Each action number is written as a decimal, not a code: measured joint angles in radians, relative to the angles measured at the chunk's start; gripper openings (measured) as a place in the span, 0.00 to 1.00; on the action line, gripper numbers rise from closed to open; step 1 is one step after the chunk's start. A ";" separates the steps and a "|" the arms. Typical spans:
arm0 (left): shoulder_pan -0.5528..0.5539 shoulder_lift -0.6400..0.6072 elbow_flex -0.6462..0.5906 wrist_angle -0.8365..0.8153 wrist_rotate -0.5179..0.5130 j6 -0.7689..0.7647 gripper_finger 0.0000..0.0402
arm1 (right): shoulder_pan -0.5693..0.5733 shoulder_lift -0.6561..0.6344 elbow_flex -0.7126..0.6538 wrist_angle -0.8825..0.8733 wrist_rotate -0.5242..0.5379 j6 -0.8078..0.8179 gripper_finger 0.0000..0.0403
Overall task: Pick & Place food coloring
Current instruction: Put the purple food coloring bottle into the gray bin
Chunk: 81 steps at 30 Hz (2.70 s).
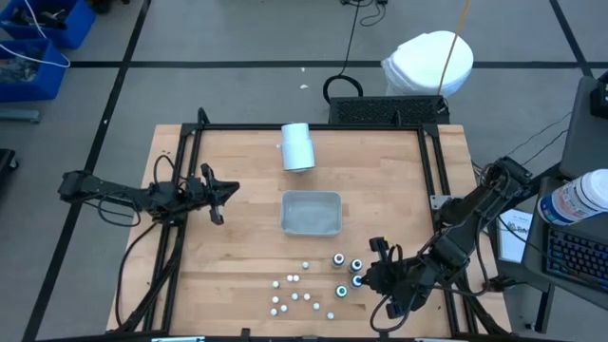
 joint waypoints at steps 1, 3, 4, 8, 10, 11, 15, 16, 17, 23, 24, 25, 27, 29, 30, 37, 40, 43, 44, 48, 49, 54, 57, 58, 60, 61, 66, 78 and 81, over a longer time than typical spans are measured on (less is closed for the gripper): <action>0.000 0.000 0.000 0.000 0.000 0.000 0.10 | 0.000 0.000 0.000 0.000 0.000 0.000 0.00; 0.000 0.000 0.000 0.000 0.000 0.000 0.10 | 0.000 0.000 0.000 0.000 0.000 0.000 0.00; 0.000 0.000 0.000 0.000 0.000 0.000 0.10 | 0.000 0.000 0.000 0.000 0.000 0.000 0.00; 0.000 0.000 0.000 0.000 0.000 0.000 0.10 | 0.000 0.000 0.000 0.000 -0.001 0.000 0.00; 0.000 0.000 0.000 0.000 0.000 0.000 0.10 | 0.000 0.000 0.000 0.000 -0.001 0.000 0.00; 0.000 0.000 0.000 0.000 0.000 0.000 0.10 | 0.000 0.000 0.000 0.000 -0.001 0.000 0.00; 0.000 0.000 0.000 0.000 0.000 0.000 0.10 | 0.000 0.000 0.000 0.000 -0.002 0.001 0.00; 0.000 0.000 0.000 0.000 0.000 0.000 0.10 | 0.000 0.000 0.000 0.000 -0.002 0.000 0.00; 0.000 0.000 0.000 0.000 0.000 0.000 0.10 | 0.000 0.000 0.000 0.000 -0.002 0.001 0.00; 0.000 0.000 0.000 0.000 0.000 0.000 0.10 | 0.000 0.000 0.000 0.000 -0.002 0.001 0.00; 0.000 0.000 0.000 0.000 0.000 0.000 0.10 | 0.000 0.000 0.000 0.000 -0.002 0.001 0.00; 0.000 0.000 0.000 0.000 0.000 0.000 0.10 | 0.000 0.000 0.000 0.000 -0.002 0.001 0.00; 0.000 0.000 0.000 0.000 0.000 0.002 0.10 | 0.000 0.000 0.000 0.000 -0.002 0.001 0.00; 0.000 0.000 0.000 0.000 0.000 0.002 0.10 | 0.000 0.000 0.000 0.000 -0.002 0.001 0.00; 0.000 0.000 0.000 0.000 0.000 0.002 0.10 | 0.000 0.000 0.000 0.000 -0.002 0.001 0.00; 0.000 0.000 0.000 0.000 0.000 0.001 0.10 | 0.000 0.000 0.000 0.000 -0.002 0.001 0.00; 0.000 0.000 0.000 0.000 0.000 0.001 0.10 | 0.000 0.000 0.000 0.000 -0.002 0.001 0.00; 0.000 0.000 0.000 0.000 0.000 0.001 0.10 | 0.000 0.000 0.000 0.000 -0.002 0.001 0.00; 0.000 0.000 0.000 0.000 0.000 0.001 0.10 | 0.000 0.000 0.000 0.000 -0.002 0.001 0.00; 0.000 0.000 0.000 0.000 0.000 0.001 0.10 | 0.000 0.000 0.000 0.000 -0.002 0.001 0.00; 0.000 0.000 0.000 0.000 0.000 0.001 0.10 | 0.000 0.000 0.000 0.000 -0.002 0.001 0.00; 0.000 0.000 0.000 0.000 0.000 0.001 0.10 | 0.000 0.000 0.000 0.000 -0.002 0.001 0.00; 0.000 0.000 0.000 0.000 0.000 0.001 0.10 | 0.000 0.000 0.000 0.000 -0.002 0.001 0.00; 0.000 0.000 0.000 0.000 0.000 0.001 0.10 | 0.000 0.000 0.000 0.000 -0.002 0.001 0.00; 0.000 0.000 0.000 -0.003 0.000 0.000 0.10 | 0.000 0.000 0.000 0.000 -0.002 0.001 0.00; 0.000 0.000 0.000 -0.005 0.000 0.001 0.10 | 0.000 0.000 0.000 0.000 -0.002 0.001 0.00; 0.000 0.000 0.000 -0.007 0.000 0.015 0.10 | 0.000 0.000 0.000 0.000 -0.003 0.001 0.00; 0.000 0.000 0.000 -0.007 -0.001 0.022 0.10 | -0.074 0.032 -0.002 0.032 -0.049 -0.019 0.09; 0.000 0.000 0.000 -0.007 -0.001 0.026 0.10 | -0.096 0.041 -0.002 0.036 -0.026 -0.045 0.16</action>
